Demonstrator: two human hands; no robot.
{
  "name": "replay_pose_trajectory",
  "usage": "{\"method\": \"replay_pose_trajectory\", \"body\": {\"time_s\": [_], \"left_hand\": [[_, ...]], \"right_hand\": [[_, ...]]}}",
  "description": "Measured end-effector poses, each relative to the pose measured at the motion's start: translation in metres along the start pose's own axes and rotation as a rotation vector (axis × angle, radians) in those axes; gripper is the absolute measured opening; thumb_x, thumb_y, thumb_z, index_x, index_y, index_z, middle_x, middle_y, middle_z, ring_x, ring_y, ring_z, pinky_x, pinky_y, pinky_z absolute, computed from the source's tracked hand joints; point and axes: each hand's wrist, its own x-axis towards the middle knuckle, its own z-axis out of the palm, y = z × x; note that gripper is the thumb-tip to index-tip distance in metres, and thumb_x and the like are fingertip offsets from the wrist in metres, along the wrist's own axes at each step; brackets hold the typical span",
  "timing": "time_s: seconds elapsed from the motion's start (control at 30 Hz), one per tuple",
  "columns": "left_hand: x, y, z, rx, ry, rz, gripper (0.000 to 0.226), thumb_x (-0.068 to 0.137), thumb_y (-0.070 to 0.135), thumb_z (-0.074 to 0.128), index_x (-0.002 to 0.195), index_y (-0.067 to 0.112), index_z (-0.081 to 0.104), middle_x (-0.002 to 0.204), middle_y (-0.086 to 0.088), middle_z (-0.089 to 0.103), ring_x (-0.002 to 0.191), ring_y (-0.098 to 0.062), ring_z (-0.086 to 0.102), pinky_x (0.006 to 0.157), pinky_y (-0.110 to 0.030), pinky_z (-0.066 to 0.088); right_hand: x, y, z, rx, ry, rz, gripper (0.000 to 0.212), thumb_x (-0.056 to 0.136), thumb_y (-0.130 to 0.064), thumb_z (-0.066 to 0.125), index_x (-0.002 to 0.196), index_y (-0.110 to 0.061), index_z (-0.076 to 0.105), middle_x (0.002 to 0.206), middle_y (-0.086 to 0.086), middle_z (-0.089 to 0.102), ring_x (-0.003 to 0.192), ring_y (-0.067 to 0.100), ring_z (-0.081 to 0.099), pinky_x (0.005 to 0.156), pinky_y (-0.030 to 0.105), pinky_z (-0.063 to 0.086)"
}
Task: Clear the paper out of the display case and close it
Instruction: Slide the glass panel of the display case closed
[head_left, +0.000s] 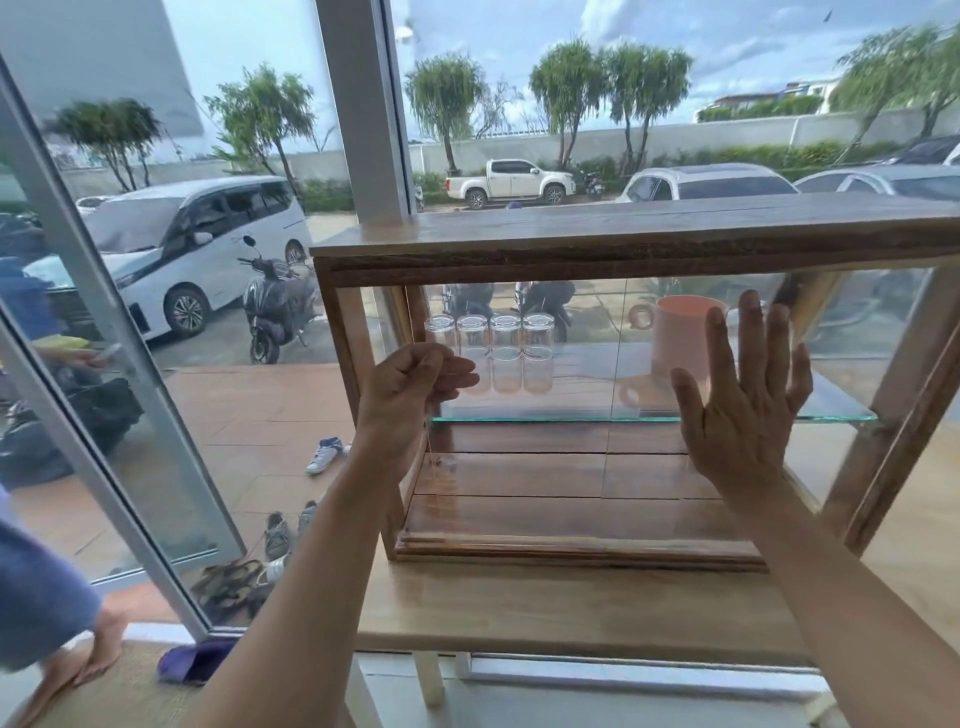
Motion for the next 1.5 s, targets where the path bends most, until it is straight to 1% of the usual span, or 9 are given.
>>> {"method": "replay_pose_trajectory", "body": {"time_s": [0.17, 0.33, 0.53, 0.67, 0.77, 0.9, 1.1, 1.3, 1.5], "left_hand": [[0.000, 0.002, -0.013, 0.022, 0.074, -0.018, 0.023, 0.104, 0.010, 0.045, 0.102, 0.004, 0.068, 0.087, -0.003, 0.080, 0.085, -0.024, 0.077, 0.076, -0.031, 0.060], [-0.008, 0.010, -0.012, 0.221, 0.201, 0.014, 0.022, 0.103, 0.008, 0.046, 0.114, -0.002, 0.062, 0.099, -0.016, 0.075, 0.090, -0.022, 0.074, 0.092, -0.040, 0.058], [-0.045, 0.022, -0.007, 0.843, 0.336, 0.413, 0.044, 0.091, 0.008, 0.064, 0.133, 0.002, 0.052, 0.127, -0.018, 0.058, 0.120, -0.026, 0.055, 0.104, -0.027, 0.043], [-0.043, 0.023, 0.005, 1.163, 0.177, 0.601, 0.078, 0.082, 0.025, 0.075, 0.145, -0.005, 0.040, 0.149, -0.030, 0.039, 0.142, -0.041, 0.033, 0.121, -0.037, 0.021], [-0.037, 0.017, 0.012, 1.339, 0.035, 0.625, 0.106, 0.076, 0.042, 0.080, 0.154, 0.001, 0.021, 0.163, -0.026, 0.018, 0.152, -0.041, 0.013, 0.122, -0.053, 0.019], [-0.029, 0.005, 0.018, 1.508, -0.075, 0.580, 0.129, 0.065, 0.062, 0.079, 0.159, 0.010, 0.008, 0.167, -0.018, 0.002, 0.155, -0.036, -0.001, 0.122, -0.055, 0.014], [-0.021, -0.005, 0.019, 1.572, -0.069, 0.535, 0.144, 0.055, 0.068, 0.081, 0.159, 0.017, -0.004, 0.167, -0.013, -0.011, 0.154, -0.036, -0.004, 0.122, -0.058, 0.014], [-0.018, -0.007, 0.013, 1.589, -0.059, 0.528, 0.143, 0.055, 0.068, 0.081, 0.159, 0.017, -0.003, 0.168, -0.014, -0.007, 0.155, -0.035, -0.003, 0.122, -0.056, 0.014], [-0.015, -0.005, -0.001, 1.549, -0.066, 0.558, 0.141, 0.057, 0.064, 0.082, 0.159, 0.017, -0.005, 0.164, -0.009, -0.024, 0.154, -0.035, -0.007, 0.124, -0.048, -0.004]], "right_hand": [[0.001, 0.002, -0.002, -0.010, -0.010, -0.018, 0.064, 0.101, -0.051, 0.029, 0.158, -0.026, 0.017, 0.169, -0.008, -0.004, 0.155, 0.022, 0.007, 0.122, 0.045, 0.011], [0.002, -0.002, -0.011, 0.021, -0.040, -0.020, 0.062, 0.102, -0.047, 0.028, 0.158, -0.025, 0.017, 0.168, -0.008, -0.006, 0.155, 0.025, 0.008, 0.122, 0.050, 0.013], [-0.004, -0.043, -0.027, 0.220, -0.041, -0.050, 0.064, 0.099, -0.039, 0.046, 0.155, -0.015, 0.026, 0.166, 0.011, 0.013, 0.154, 0.035, 0.010, 0.120, 0.055, 0.015], [-0.003, -0.090, -0.035, 0.272, -0.181, -0.257, 0.067, 0.099, -0.044, 0.047, 0.156, -0.015, 0.027, 0.167, 0.010, 0.015, 0.155, 0.032, 0.009, 0.122, 0.051, 0.015], [0.003, -0.111, -0.035, 0.248, -0.278, -0.303, 0.074, 0.098, -0.051, 0.042, 0.158, -0.015, 0.018, 0.168, 0.009, 0.008, 0.155, 0.031, 0.004, 0.125, 0.048, 0.009], [0.007, -0.118, -0.035, 0.197, -0.374, -0.301, 0.089, 0.092, -0.058, 0.048, 0.158, -0.012, 0.012, 0.168, 0.012, 0.003, 0.155, 0.032, 0.000, 0.124, 0.052, 0.013], [0.008, -0.119, -0.034, 0.114, -0.417, -0.329, 0.116, 0.071, -0.046, 0.080, 0.157, -0.007, 0.014, 0.167, 0.017, 0.005, 0.154, 0.038, 0.000, 0.124, 0.052, 0.012], [0.009, -0.129, -0.032, 0.112, -0.410, -0.314, 0.119, 0.068, -0.042, 0.084, 0.157, -0.006, 0.014, 0.167, 0.018, 0.004, 0.154, 0.040, 0.000, 0.123, 0.052, 0.013], [0.008, -0.145, -0.032, 0.107, -0.407, -0.316, 0.117, 0.069, -0.040, 0.083, 0.158, -0.008, 0.014, 0.167, 0.019, 0.004, 0.153, 0.042, 0.000, 0.123, 0.053, 0.012]]}}
